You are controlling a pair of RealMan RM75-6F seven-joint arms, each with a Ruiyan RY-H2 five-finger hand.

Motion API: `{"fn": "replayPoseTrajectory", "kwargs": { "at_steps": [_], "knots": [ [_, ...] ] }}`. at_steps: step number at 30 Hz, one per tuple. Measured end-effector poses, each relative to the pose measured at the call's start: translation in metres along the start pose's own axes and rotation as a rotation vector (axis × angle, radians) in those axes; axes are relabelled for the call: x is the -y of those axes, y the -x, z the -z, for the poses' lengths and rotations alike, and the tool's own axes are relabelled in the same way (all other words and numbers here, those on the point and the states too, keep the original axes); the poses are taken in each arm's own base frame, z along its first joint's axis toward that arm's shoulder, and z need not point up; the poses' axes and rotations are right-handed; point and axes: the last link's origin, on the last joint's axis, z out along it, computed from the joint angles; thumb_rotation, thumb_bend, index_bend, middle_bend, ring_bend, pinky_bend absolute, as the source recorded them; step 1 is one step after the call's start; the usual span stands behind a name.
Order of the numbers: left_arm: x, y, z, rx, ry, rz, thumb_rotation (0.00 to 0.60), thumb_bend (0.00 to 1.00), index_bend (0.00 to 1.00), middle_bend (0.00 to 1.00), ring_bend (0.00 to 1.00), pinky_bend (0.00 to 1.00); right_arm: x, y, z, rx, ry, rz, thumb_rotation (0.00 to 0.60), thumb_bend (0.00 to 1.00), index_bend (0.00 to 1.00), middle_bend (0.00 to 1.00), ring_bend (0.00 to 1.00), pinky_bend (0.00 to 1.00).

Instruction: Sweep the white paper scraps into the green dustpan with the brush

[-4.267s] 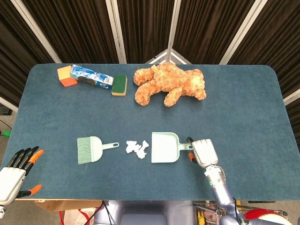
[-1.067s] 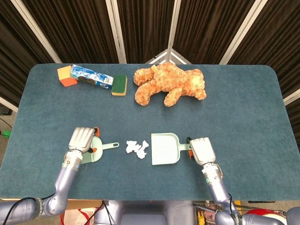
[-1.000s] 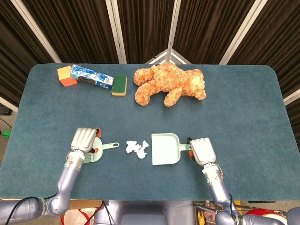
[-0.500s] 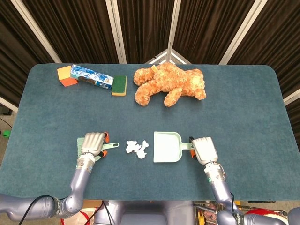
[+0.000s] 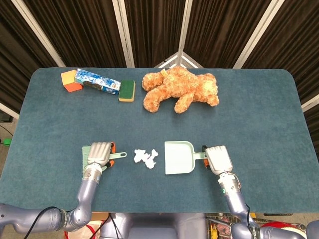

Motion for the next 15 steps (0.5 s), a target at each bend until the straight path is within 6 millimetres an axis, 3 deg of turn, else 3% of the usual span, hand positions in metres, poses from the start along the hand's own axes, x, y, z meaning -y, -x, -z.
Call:
{"fn": "replayPoseTrajectory", "kwargs": {
  "at_steps": [15],
  "knots": [
    [-0.0006,-0.0012,0.0002,-0.022,0.013,0.028,0.6,0.59,0.69,1.0,1.0,1.0,0.0005,-0.0005,0.002,0.001,-0.001,0.009,0.6,0.52,0.59,0.92,0.9,0.91]
  ]
}}
